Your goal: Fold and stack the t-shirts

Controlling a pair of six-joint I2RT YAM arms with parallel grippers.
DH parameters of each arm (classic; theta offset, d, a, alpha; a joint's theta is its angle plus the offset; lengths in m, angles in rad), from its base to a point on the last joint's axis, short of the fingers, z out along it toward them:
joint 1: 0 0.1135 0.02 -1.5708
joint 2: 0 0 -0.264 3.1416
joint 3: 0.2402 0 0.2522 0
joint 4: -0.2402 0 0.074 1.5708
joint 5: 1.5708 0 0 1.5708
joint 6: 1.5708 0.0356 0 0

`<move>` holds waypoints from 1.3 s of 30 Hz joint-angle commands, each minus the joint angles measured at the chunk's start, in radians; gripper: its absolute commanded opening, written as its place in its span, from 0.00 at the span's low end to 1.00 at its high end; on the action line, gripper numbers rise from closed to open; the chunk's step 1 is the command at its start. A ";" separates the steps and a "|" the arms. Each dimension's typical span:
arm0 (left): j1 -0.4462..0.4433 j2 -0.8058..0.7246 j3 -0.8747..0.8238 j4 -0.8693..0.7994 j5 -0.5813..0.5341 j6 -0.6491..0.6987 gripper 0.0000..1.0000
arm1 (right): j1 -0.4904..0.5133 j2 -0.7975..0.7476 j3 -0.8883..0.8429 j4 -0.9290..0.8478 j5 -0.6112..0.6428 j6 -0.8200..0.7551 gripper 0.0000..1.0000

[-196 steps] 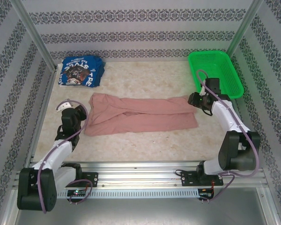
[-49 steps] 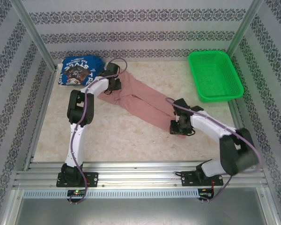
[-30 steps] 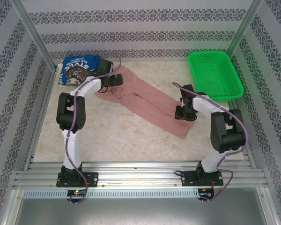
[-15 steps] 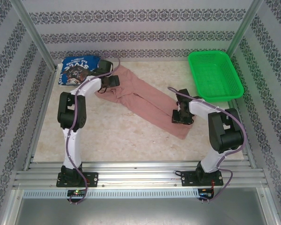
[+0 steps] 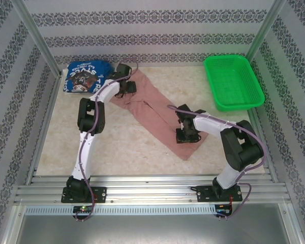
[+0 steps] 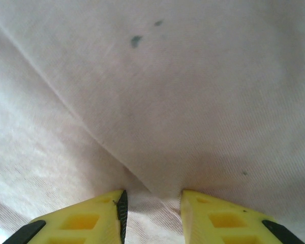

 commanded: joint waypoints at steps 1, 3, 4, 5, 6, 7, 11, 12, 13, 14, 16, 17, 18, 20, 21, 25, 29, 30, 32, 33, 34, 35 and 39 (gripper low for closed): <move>-0.014 0.149 0.193 -0.195 0.047 0.026 0.74 | 0.087 -0.007 -0.041 -0.026 -0.053 0.088 0.36; -0.021 0.197 0.273 -0.206 0.054 0.032 0.74 | 0.154 0.008 -0.041 0.009 -0.083 0.132 0.36; -0.024 0.215 0.304 -0.199 0.056 0.034 0.75 | 0.185 0.024 -0.029 0.015 -0.089 0.145 0.36; -0.025 0.230 0.333 -0.189 0.076 0.027 0.75 | 0.218 0.045 -0.015 0.024 -0.104 0.157 0.36; -0.026 0.243 0.366 -0.179 0.097 0.023 0.76 | 0.241 0.065 0.000 0.031 -0.123 0.165 0.36; -0.030 0.255 0.384 -0.156 0.115 0.026 0.78 | 0.261 0.084 0.016 0.041 -0.138 0.173 0.36; -0.036 0.261 0.394 -0.058 0.198 -0.007 0.84 | 0.291 0.120 0.068 0.080 -0.181 0.198 0.36; -0.037 0.257 0.395 -0.041 0.206 -0.012 0.85 | 0.295 0.117 0.075 0.088 -0.194 0.201 0.36; -0.037 0.248 0.397 -0.025 0.216 -0.018 0.86 | 0.295 0.108 0.087 0.096 -0.214 0.205 0.36; -0.037 0.238 0.399 -0.013 0.227 -0.022 0.89 | 0.296 0.091 0.094 0.104 -0.233 0.208 0.36; -0.028 0.200 0.398 0.010 0.253 -0.052 0.94 | 0.291 0.040 0.113 0.097 -0.246 0.209 0.40; -0.020 0.172 0.394 0.026 0.278 -0.076 0.97 | 0.284 0.009 0.128 0.090 -0.250 0.206 0.41; -0.011 0.138 0.388 0.042 0.298 -0.094 0.99 | 0.275 -0.019 0.147 0.076 -0.252 0.197 0.42; 0.002 0.069 0.378 0.053 0.299 -0.103 1.00 | 0.250 -0.060 0.205 0.018 -0.247 0.163 0.43; 0.009 0.029 0.367 0.051 0.289 -0.097 1.00 | 0.232 -0.080 0.239 -0.008 -0.243 0.146 0.44; 0.026 -0.112 0.284 -0.017 0.209 -0.037 1.00 | 0.135 -0.115 0.348 -0.052 -0.209 0.074 0.47; 0.026 -0.219 0.134 -0.164 0.031 0.045 0.85 | 0.036 -0.101 0.433 -0.053 -0.207 0.018 0.47; 0.026 -0.248 0.062 -0.158 0.000 0.059 0.75 | 0.016 -0.098 0.442 -0.045 -0.217 0.013 0.47; 0.028 -0.312 -0.099 -0.089 -0.022 0.064 0.55 | -0.016 -0.090 0.456 -0.043 -0.234 0.001 0.47; 0.030 -0.333 -0.164 -0.047 -0.023 0.061 0.46 | -0.026 -0.087 0.462 -0.045 -0.242 -0.009 0.47; 0.032 -0.336 -0.193 -0.040 -0.030 0.055 0.38 | -0.032 -0.087 0.463 -0.049 -0.243 -0.015 0.47; 0.037 -0.328 -0.209 -0.044 -0.027 0.046 0.31 | -0.037 -0.091 0.460 -0.053 -0.239 -0.020 0.47; 0.039 -0.293 -0.252 -0.004 -0.026 0.029 0.21 | -0.060 -0.123 0.413 -0.033 -0.249 -0.026 0.47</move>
